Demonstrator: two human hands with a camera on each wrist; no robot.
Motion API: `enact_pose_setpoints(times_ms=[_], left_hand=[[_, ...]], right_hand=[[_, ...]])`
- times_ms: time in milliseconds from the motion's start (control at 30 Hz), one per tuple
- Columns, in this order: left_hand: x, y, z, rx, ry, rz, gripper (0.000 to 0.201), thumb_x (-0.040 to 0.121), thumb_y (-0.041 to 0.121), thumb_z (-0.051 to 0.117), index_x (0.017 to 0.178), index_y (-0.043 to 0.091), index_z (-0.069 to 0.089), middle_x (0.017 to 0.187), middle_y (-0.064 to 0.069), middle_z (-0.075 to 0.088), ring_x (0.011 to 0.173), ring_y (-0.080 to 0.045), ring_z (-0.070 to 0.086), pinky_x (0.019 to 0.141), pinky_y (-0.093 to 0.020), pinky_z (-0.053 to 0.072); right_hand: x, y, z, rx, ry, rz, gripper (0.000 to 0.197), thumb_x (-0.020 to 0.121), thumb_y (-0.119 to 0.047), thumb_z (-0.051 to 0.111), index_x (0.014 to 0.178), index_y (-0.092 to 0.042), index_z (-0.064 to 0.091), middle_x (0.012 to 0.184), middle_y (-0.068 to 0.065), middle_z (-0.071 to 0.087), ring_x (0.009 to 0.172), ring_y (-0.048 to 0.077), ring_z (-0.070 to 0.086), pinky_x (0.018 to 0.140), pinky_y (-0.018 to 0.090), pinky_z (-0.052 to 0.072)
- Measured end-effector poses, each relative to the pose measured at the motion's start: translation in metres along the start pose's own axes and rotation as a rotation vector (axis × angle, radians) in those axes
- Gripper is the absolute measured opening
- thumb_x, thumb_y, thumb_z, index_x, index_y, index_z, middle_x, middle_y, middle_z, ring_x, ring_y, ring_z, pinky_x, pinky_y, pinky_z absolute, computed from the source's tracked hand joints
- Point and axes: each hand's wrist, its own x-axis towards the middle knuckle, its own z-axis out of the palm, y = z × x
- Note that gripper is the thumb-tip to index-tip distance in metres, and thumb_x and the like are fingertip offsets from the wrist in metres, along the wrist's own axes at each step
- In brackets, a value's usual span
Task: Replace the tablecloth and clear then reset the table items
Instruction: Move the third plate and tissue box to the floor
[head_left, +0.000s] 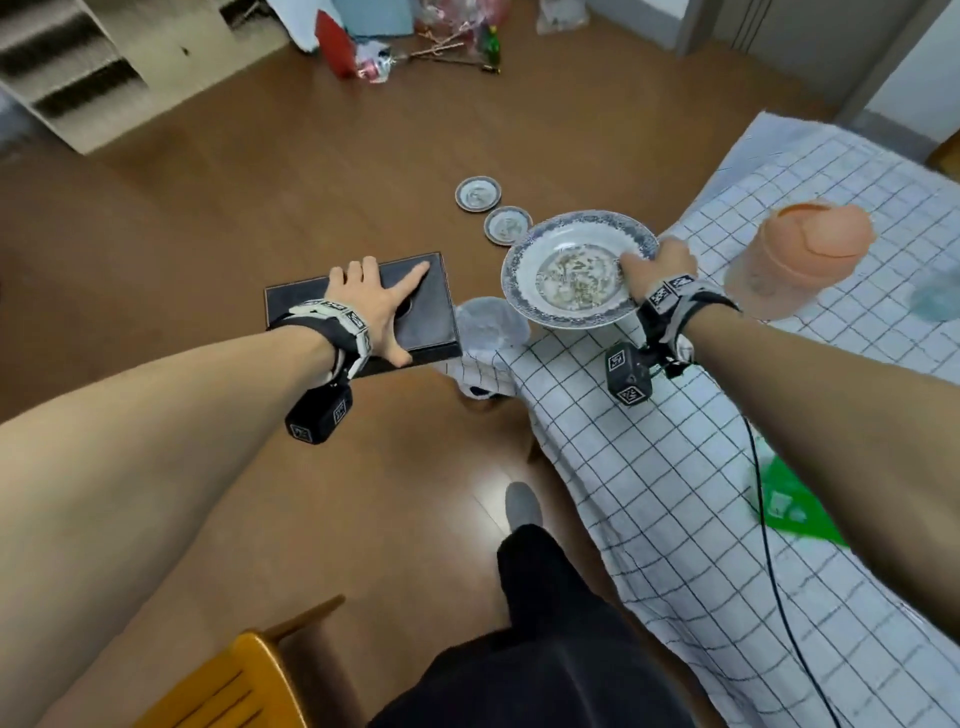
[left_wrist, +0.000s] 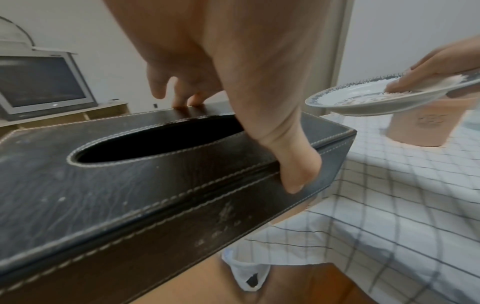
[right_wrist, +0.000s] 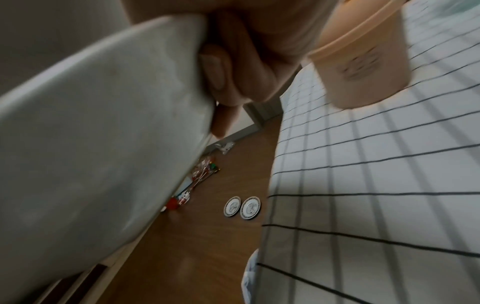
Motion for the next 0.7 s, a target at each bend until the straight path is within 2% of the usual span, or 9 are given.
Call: enact_pose_setpoints(times_ms=[33, 100, 167, 233, 333, 433, 567, 700], left_hand=[[0.008, -0.010, 0.004, 0.001, -0.025, -0.015, 0.140, 0.046, 0.081, 0.069, 0.150, 0.040, -0.015, 0.129, -0.023, 0.037, 0.116, -0.038, 0.042, 0.099, -0.049, 0.034], [0.025, -0.030, 0.010, -0.014, -0.068, -0.053, 0.139, 0.046, 0.080, 0.070, 0.149, 0.041, -0.015, 0.127, -0.021, 0.038, 0.116, -0.038, 0.042, 0.100, -0.049, 0.032], [0.040, -0.049, 0.013, -0.041, -0.105, -0.088, 0.139, 0.047, 0.080, 0.070, 0.149, 0.041, -0.015, 0.127, -0.021, 0.038, 0.116, -0.038, 0.041, 0.101, -0.050, 0.032], [0.053, -0.066, 0.016, -0.070, -0.133, -0.116, 0.138, 0.047, 0.080, 0.070, 0.149, 0.041, -0.015, 0.126, -0.020, 0.038, 0.116, -0.037, 0.041, 0.101, -0.050, 0.032], [0.074, -0.093, 0.018, -0.099, -0.148, -0.150, 0.138, 0.048, 0.079, 0.070, 0.149, 0.041, -0.015, 0.125, -0.019, 0.038, 0.115, -0.036, 0.041, 0.101, -0.049, 0.032], [0.096, -0.122, 0.022, -0.143, -0.147, -0.169, 0.137, 0.049, 0.078, 0.071, 0.149, 0.041, -0.015, 0.131, -0.022, 0.036, 0.120, -0.039, 0.039, 0.104, -0.051, 0.029], [0.134, -0.165, 0.030, -0.202, -0.150, -0.204, 0.136, 0.051, 0.076, 0.073, 0.149, 0.041, -0.015, 0.132, -0.022, 0.035, 0.121, -0.038, 0.038, 0.105, -0.051, 0.028], [0.188, -0.214, 0.046, -0.259, -0.145, -0.196, 0.136, 0.051, 0.074, 0.074, 0.150, 0.042, -0.013, 0.128, -0.021, 0.037, 0.118, -0.038, 0.039, 0.102, -0.049, 0.030]], right_hand=[[0.012, -0.014, 0.013, 0.015, -0.010, -0.004, 0.024, 0.087, -0.033, 0.058, 0.079, -0.018, 0.041, 0.075, 0.001, 0.043, 0.076, 0.023, 0.046, 0.048, 0.028, 0.025], [0.035, -0.044, 0.036, 0.012, -0.033, -0.034, 0.031, 0.087, -0.032, 0.059, 0.073, -0.019, 0.034, 0.068, -0.003, 0.034, 0.075, 0.022, 0.044, 0.046, 0.029, 0.022], [0.052, -0.072, 0.053, -0.014, -0.063, -0.069, 0.036, 0.088, -0.031, 0.058, 0.068, -0.020, 0.030, 0.067, -0.003, 0.034, 0.075, 0.023, 0.042, 0.046, 0.028, 0.022], [0.067, -0.097, 0.068, -0.023, -0.100, -0.096, 0.037, 0.088, -0.030, 0.058, 0.067, -0.022, 0.029, 0.072, -0.001, 0.041, 0.075, 0.024, 0.043, 0.051, 0.029, 0.028], [0.088, -0.130, 0.090, -0.013, -0.148, -0.106, 0.023, 0.088, -0.030, 0.058, 0.076, -0.017, 0.043, 0.090, 0.005, 0.053, 0.077, 0.026, 0.049, 0.064, 0.030, 0.036], [0.109, -0.162, 0.111, -0.030, -0.170, -0.107, 0.023, 0.088, -0.032, 0.058, 0.095, -0.011, 0.051, 0.095, 0.007, 0.055, 0.079, 0.028, 0.051, 0.065, 0.032, 0.038], [0.138, -0.211, 0.142, -0.046, -0.179, -0.129, 0.026, 0.088, -0.032, 0.057, 0.103, -0.012, 0.056, 0.097, 0.006, 0.057, 0.082, 0.028, 0.054, 0.068, 0.032, 0.041], [0.165, -0.258, 0.183, -0.036, -0.160, -0.121, 0.022, 0.087, -0.032, 0.056, 0.098, -0.013, 0.052, 0.095, 0.005, 0.056, 0.080, 0.027, 0.052, 0.065, 0.031, 0.038]])
